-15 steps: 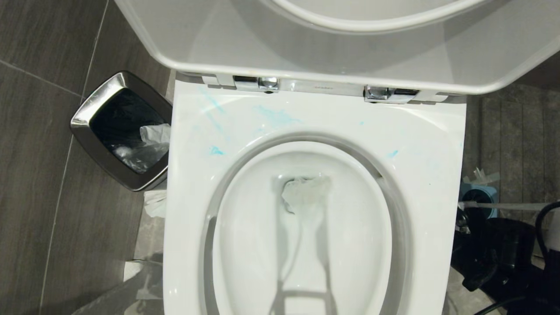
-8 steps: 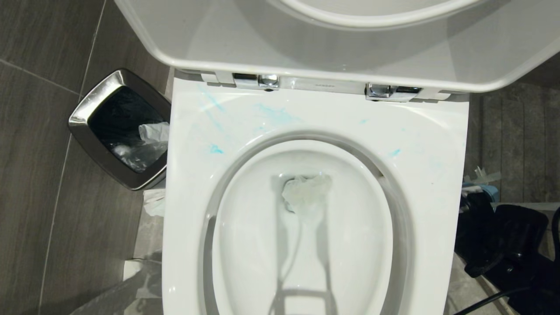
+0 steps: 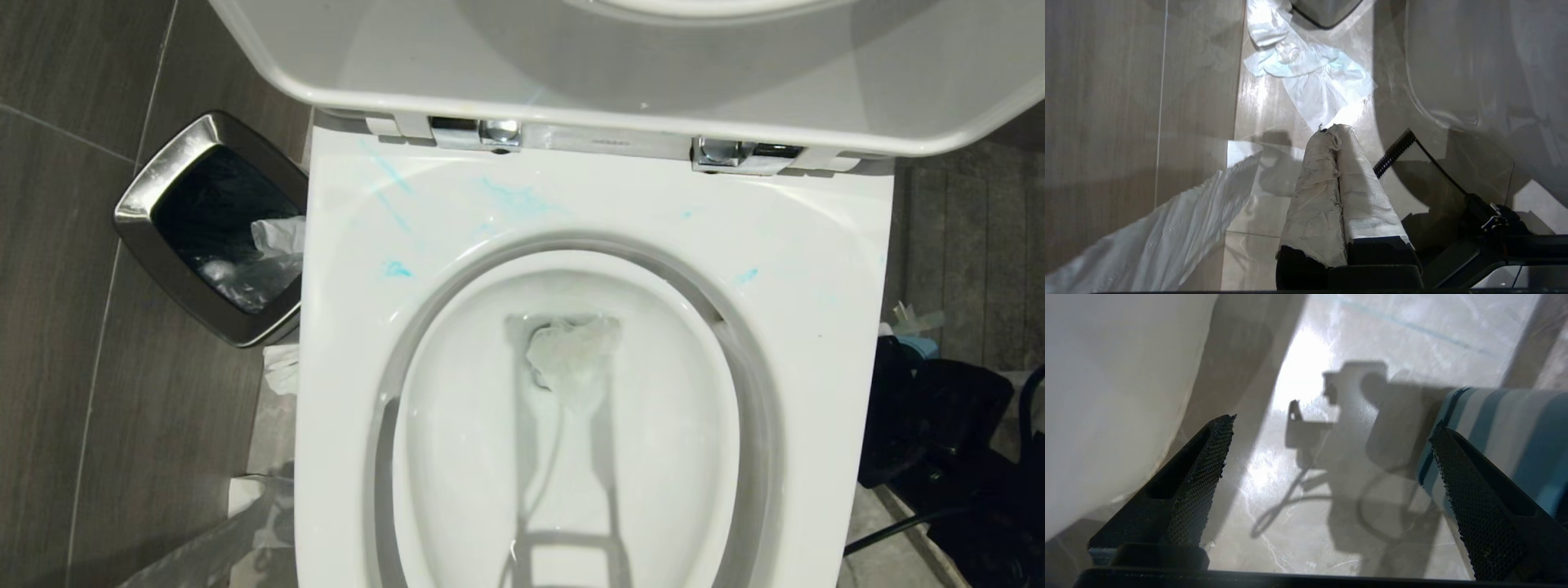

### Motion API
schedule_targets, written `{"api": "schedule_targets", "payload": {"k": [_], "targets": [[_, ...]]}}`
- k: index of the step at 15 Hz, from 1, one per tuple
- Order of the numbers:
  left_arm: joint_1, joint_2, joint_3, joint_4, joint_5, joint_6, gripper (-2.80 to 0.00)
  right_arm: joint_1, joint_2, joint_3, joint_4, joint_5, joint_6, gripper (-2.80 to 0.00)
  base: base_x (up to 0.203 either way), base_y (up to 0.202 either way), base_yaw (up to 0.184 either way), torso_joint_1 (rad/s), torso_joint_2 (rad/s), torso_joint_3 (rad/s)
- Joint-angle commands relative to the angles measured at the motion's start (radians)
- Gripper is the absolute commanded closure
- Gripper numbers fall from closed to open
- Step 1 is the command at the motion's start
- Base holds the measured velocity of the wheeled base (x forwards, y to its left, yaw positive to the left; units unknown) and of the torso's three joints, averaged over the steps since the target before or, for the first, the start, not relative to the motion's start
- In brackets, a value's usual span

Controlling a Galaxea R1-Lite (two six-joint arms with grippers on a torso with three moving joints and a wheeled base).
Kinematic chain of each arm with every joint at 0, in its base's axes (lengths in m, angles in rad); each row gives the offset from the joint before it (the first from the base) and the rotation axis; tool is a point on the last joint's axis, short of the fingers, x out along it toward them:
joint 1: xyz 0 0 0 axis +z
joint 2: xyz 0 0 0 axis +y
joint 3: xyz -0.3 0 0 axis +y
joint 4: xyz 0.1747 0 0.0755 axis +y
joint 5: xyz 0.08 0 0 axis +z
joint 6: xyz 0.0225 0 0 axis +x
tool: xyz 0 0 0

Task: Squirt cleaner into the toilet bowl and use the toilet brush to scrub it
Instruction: Pour in the cleaning agent

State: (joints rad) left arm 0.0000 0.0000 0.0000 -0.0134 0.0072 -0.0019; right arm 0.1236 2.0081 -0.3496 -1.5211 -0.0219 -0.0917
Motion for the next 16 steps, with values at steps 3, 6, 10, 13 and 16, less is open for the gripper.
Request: {"api": "schedule_targets", "payload": {"k": [3,6,10,13,16], "targets": [[0.000,0.000,0.006,-0.001,0.000,-0.003,0.00,0.001,0.006,-0.012,-0.009,0.000,-0.001,-2.80,0.000,0.000,0.000,0.003,0.00,-0.135],[0.000,0.000,0.007,-0.002,0.000,-0.004,0.00,0.001,-0.027,-0.007,-0.009,0.002,0.000,-2.80,0.000,0.000,0.000,0.002,0.00,-0.028],[0.000,0.000,0.006,-0.002,0.000,-0.001,0.00,0.001,-0.077,-0.011,-0.009,0.009,0.003,-2.80,0.000,0.000,0.000,0.000,0.00,0.000],[0.000,0.000,0.008,0.001,0.002,-0.006,0.00,0.018,-0.098,-0.010,-0.009,0.010,-0.002,-2.80,0.000,0.000,0.000,0.010,0.01,0.092],[0.000,0.000,0.008,0.001,0.002,-0.006,0.00,0.073,-0.109,0.003,-0.009,0.007,-0.002,-2.80,0.000,0.000,0.000,0.022,0.03,0.174]]}}
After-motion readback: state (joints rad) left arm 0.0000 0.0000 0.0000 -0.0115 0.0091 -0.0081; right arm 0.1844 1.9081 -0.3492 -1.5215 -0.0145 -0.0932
